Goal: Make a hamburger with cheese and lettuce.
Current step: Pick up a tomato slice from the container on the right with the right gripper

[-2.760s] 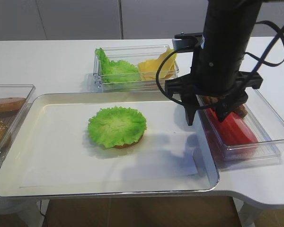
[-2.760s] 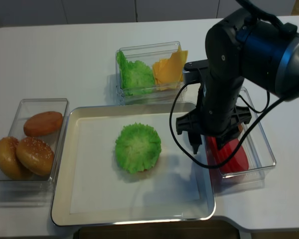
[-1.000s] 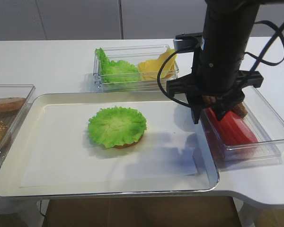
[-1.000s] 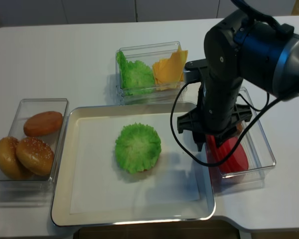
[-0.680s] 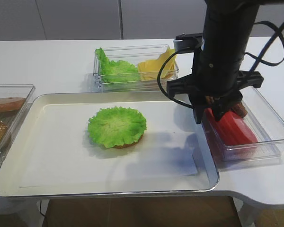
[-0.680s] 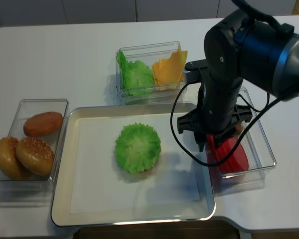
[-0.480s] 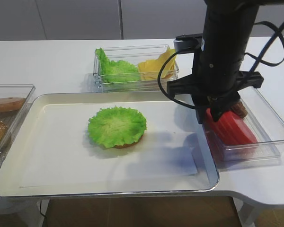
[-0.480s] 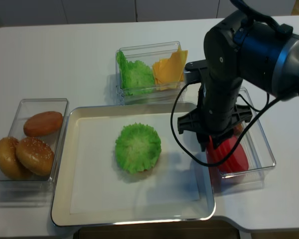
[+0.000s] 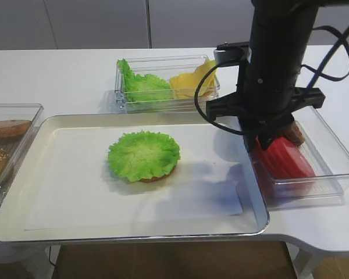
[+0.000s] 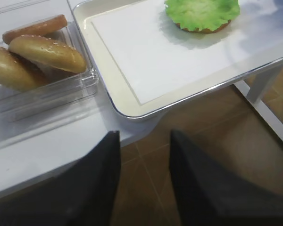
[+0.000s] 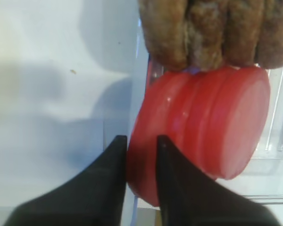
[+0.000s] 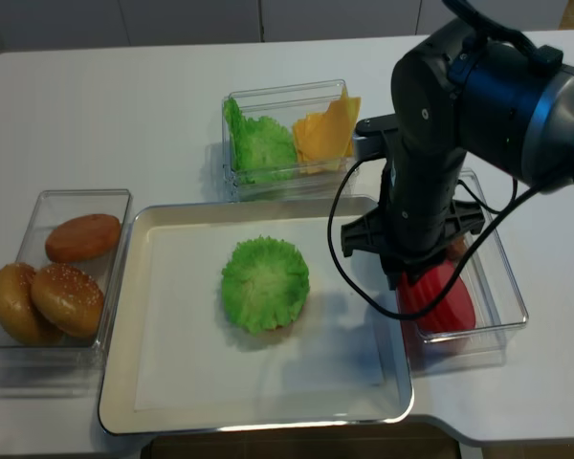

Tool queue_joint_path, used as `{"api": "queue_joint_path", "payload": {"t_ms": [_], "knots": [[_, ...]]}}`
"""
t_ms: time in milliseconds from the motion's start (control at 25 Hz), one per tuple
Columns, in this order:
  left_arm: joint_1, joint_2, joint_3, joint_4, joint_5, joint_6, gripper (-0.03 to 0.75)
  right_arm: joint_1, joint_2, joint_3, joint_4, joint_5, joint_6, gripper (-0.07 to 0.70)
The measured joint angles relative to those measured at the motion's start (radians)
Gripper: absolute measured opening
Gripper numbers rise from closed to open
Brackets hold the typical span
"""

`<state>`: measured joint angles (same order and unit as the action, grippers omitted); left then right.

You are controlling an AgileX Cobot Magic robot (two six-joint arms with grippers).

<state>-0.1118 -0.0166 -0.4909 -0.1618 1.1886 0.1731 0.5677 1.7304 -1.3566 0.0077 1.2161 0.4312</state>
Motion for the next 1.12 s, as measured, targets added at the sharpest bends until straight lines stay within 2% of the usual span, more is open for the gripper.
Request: {"api": "queue_joint_path", "payload": {"t_ms": [280, 440, 640, 1120], "knots": [[0.0, 0.0, 0.0, 0.002, 0.0, 0.0, 0.268, 0.0, 0.002, -0.008, -0.008, 0.009, 0.0, 0.087], [0.0, 0.0, 0.0, 0.002, 0.0, 0.0, 0.268, 0.0, 0.009, -0.058, -0.008, 0.03, 0.0, 0.083], [0.0, 0.0, 0.0, 0.002, 0.0, 0.0, 0.266, 0.0, 0.009, -0.115, -0.008, 0.028, 0.0, 0.083], [0.0, 0.0, 0.0, 0.002, 0.0, 0.0, 0.254, 0.0, -0.027, -0.128, 0.013, 0.028, 0.0, 0.082]]}}
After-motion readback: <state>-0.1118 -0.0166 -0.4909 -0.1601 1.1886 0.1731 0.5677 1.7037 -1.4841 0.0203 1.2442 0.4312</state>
